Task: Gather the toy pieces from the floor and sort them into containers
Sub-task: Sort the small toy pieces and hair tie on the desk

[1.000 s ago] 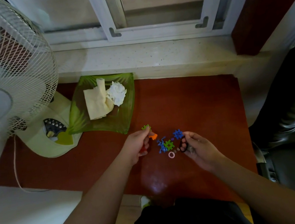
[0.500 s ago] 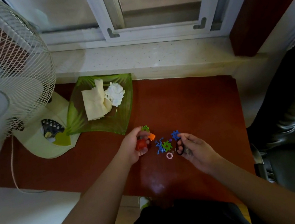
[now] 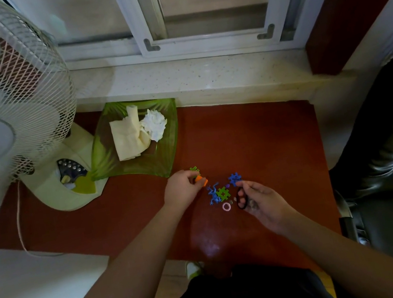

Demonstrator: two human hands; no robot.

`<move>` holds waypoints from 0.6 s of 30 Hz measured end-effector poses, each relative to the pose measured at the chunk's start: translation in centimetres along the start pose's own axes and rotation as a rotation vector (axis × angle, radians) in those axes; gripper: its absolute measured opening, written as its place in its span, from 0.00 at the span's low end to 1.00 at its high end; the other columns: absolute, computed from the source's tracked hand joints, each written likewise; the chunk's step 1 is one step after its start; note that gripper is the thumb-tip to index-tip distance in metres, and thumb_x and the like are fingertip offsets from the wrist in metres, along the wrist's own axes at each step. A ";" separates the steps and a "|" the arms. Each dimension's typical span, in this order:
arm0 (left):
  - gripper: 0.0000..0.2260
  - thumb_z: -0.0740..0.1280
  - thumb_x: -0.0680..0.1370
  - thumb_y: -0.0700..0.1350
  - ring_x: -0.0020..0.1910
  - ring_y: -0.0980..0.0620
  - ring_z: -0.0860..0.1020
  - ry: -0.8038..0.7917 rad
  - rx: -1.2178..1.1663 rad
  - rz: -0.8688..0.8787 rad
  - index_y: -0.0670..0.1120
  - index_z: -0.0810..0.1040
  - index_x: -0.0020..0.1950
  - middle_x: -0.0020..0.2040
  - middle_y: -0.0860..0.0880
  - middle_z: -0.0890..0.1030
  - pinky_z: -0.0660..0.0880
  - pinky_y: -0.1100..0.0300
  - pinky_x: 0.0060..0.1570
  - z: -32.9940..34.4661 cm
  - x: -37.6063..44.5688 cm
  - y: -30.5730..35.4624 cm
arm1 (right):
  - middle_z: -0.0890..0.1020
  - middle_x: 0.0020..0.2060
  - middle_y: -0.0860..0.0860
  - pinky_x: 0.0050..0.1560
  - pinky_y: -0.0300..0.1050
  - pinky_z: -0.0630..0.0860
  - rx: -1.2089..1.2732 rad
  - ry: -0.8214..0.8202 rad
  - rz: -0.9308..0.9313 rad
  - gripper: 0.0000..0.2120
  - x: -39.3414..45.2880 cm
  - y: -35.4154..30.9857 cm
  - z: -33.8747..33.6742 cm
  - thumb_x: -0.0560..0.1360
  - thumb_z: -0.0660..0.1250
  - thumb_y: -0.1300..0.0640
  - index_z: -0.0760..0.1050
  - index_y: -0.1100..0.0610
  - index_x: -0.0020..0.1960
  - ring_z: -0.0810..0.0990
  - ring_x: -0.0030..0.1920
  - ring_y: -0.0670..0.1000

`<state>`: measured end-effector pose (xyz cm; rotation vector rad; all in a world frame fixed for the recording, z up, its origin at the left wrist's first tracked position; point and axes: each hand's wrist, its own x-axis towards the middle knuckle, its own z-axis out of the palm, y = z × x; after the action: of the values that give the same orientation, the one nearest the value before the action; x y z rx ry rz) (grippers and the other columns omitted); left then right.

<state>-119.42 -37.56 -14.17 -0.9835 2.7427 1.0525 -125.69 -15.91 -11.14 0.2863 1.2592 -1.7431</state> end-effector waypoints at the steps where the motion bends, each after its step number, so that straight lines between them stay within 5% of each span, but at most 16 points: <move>1: 0.18 0.73 0.72 0.54 0.50 0.48 0.79 -0.007 0.092 0.026 0.48 0.82 0.58 0.51 0.47 0.81 0.71 0.58 0.44 0.0 0.1 0.0 | 0.77 0.36 0.52 0.44 0.43 0.74 -0.004 0.000 -0.002 0.09 -0.1 0.0 0.0 0.81 0.59 0.61 0.78 0.62 0.53 0.75 0.36 0.48; 5: 0.24 0.73 0.71 0.53 0.63 0.46 0.75 -0.083 0.304 0.093 0.50 0.76 0.66 0.67 0.43 0.74 0.72 0.55 0.56 0.4 0.5 -0.2 | 0.77 0.36 0.52 0.42 0.42 0.74 -0.030 -0.001 -0.008 0.10 -0.6 -0.1 -0.1 0.80 0.59 0.61 0.77 0.62 0.54 0.75 0.35 0.48; 13: 0.16 0.71 0.73 0.49 0.55 0.48 0.78 -0.109 0.521 0.265 0.52 0.78 0.60 0.59 0.52 0.76 0.74 0.55 0.48 0.5 1.1 0.5 | 0.77 0.37 0.52 0.42 0.42 0.75 -0.021 0.016 0.000 0.10 -0.6 0.2 -0.7 0.81 0.59 0.60 0.77 0.62 0.57 0.76 0.35 0.47; 18: 0.15 0.68 0.75 0.55 0.50 0.46 0.79 0.026 0.398 0.258 0.49 0.80 0.57 0.52 0.49 0.78 0.73 0.54 0.41 0.5 1.3 1.0 | 0.77 0.37 0.52 0.41 0.41 0.76 0.040 0.023 -0.035 0.10 -0.5 0.3 -1.2 0.81 0.59 0.61 0.77 0.62 0.56 0.76 0.34 0.47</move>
<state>-121.13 -37.39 -14.30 -0.6034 2.9859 0.4758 -125.58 -14.64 -11.60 0.3098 1.2536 -1.8008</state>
